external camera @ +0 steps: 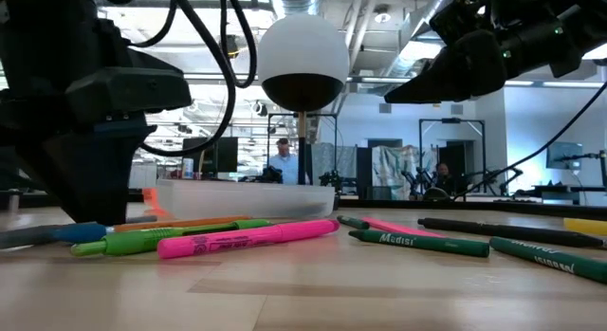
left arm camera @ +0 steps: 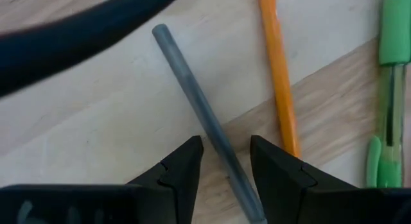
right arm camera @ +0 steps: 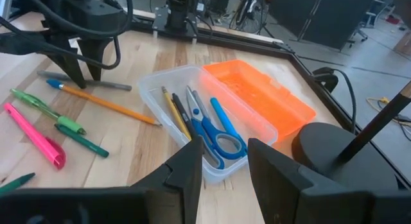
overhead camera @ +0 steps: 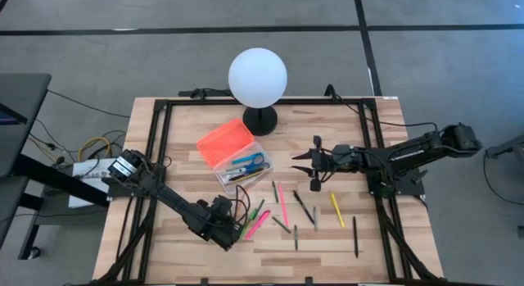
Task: Pick & place school supplies into a supply box
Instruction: Put the gray pen into the orange supply box
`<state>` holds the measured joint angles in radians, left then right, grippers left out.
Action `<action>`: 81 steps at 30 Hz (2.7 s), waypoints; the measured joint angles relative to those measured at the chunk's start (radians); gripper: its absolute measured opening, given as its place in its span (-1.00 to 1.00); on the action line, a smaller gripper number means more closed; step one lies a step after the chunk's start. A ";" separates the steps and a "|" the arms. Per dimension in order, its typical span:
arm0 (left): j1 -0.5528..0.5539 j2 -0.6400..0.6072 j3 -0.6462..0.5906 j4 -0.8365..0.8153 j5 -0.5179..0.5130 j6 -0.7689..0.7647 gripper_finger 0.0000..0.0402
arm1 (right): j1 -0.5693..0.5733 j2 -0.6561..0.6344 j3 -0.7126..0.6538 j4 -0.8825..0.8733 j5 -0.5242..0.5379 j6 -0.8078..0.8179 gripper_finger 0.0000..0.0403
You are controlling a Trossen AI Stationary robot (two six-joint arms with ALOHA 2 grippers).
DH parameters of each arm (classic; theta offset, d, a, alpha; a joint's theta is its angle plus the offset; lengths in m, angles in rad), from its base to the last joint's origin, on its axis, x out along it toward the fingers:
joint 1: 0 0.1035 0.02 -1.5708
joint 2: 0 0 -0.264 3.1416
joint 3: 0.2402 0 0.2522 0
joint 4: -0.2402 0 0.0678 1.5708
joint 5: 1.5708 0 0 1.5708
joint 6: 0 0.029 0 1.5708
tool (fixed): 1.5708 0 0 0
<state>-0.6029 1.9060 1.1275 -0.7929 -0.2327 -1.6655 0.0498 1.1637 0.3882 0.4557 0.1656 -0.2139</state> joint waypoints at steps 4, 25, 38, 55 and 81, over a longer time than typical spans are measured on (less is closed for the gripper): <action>0.000 0.000 0.000 -0.021 0.054 0.020 -0.34 | 0.000 0.000 0.000 -0.004 0.000 0.004 -0.41; -0.063 0.000 -0.002 -0.033 0.131 0.460 -0.79 | 0.000 0.002 0.000 -0.009 0.000 0.005 -0.41; -0.064 0.000 -0.001 -0.054 0.114 0.345 -0.85 | 0.000 0.002 0.000 -0.008 0.000 0.016 -0.41; -0.066 0.011 0.135 -0.384 0.121 0.366 -0.85 | 0.000 0.002 0.000 -0.008 0.000 0.024 -0.41; 0.268 0.006 0.288 -0.461 -0.320 0.763 -0.85 | 0.001 0.002 0.000 -0.019 0.000 0.068 -0.41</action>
<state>-0.3350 1.9125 1.4155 -1.2544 -0.5523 -0.9030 0.0505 1.1660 0.3885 0.4365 0.1654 -0.1462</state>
